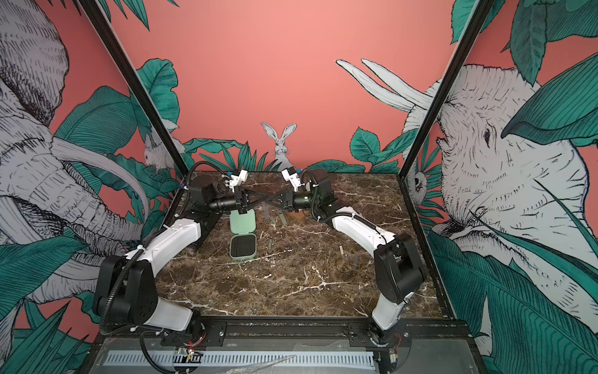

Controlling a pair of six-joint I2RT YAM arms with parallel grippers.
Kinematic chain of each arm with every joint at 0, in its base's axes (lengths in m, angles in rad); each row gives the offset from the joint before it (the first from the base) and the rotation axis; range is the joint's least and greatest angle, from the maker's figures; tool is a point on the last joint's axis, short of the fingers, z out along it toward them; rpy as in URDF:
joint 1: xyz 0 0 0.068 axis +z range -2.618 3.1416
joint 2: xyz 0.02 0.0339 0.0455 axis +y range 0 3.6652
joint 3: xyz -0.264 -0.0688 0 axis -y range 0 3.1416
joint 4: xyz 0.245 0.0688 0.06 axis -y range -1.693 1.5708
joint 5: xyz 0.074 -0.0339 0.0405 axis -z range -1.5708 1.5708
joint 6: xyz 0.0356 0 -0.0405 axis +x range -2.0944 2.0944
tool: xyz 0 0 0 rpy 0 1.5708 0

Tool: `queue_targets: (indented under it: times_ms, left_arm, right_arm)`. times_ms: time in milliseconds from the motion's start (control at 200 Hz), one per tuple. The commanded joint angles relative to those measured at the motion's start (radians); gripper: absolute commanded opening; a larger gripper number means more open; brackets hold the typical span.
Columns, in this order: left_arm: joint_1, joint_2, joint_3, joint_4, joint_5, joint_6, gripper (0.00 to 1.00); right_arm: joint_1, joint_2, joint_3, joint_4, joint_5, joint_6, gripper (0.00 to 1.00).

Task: Organize nail clipper sets
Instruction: Pick up the component of the nail clipper set from the center of the board.

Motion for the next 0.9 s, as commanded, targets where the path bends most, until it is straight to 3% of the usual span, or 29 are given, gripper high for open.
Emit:
queue_targets:
  times_ms: [0,400,660,895]
  left_arm:
    - [0.003,-0.033,-0.005,0.066,0.021,-0.046,0.00]
    - [0.003,-0.037,-0.022,0.107,0.020,-0.080,0.00]
    - [0.003,-0.033,-0.029,0.121,0.016,-0.090,0.00]
    - [0.003,-0.034,-0.027,0.119,0.013,-0.094,0.00]
  right_arm:
    - [0.000,0.007,-0.006,0.074,-0.022,0.027,0.21]
    - [0.000,0.043,-0.057,0.271,-0.055,0.172,0.12]
    - [0.002,0.046,-0.059,0.298,-0.063,0.196,0.11]
    - [0.002,0.047,-0.062,0.325,-0.069,0.215,0.00]
